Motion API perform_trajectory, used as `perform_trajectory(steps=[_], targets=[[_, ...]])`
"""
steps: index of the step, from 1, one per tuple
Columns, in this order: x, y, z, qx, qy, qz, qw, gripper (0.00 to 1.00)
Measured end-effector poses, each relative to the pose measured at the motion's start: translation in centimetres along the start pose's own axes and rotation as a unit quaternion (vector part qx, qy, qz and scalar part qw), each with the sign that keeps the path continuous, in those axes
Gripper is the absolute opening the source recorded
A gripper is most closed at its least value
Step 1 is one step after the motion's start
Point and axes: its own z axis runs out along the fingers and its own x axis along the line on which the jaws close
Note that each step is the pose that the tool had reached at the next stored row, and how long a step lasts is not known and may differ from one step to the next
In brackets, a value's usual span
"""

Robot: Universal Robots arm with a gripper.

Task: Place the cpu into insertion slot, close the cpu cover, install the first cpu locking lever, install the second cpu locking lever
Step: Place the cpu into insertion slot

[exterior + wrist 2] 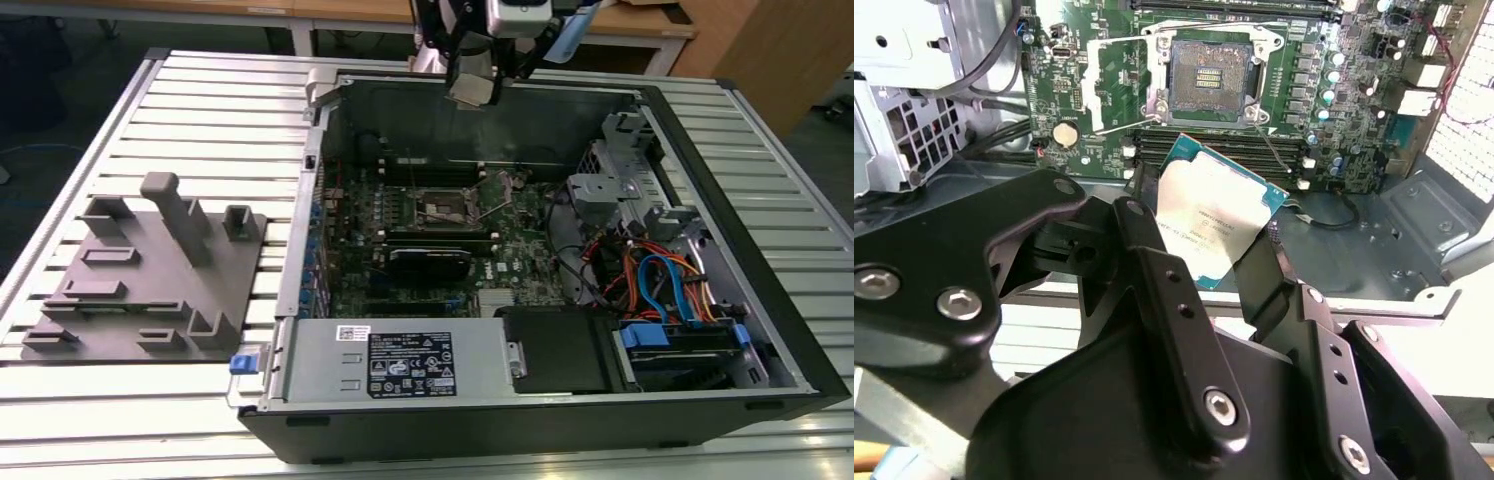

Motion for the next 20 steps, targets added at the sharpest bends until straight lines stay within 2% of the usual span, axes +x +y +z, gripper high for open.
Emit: perform_trajectory(steps=[6, 20], targets=[[0.00, 0.00, 0.01, -0.0004, -0.0019, 0.021, 0.9998, 0.54], [0.00, 0.00, 0.01, -0.0005, -0.0021, 0.023, 0.9997, 0.54]])
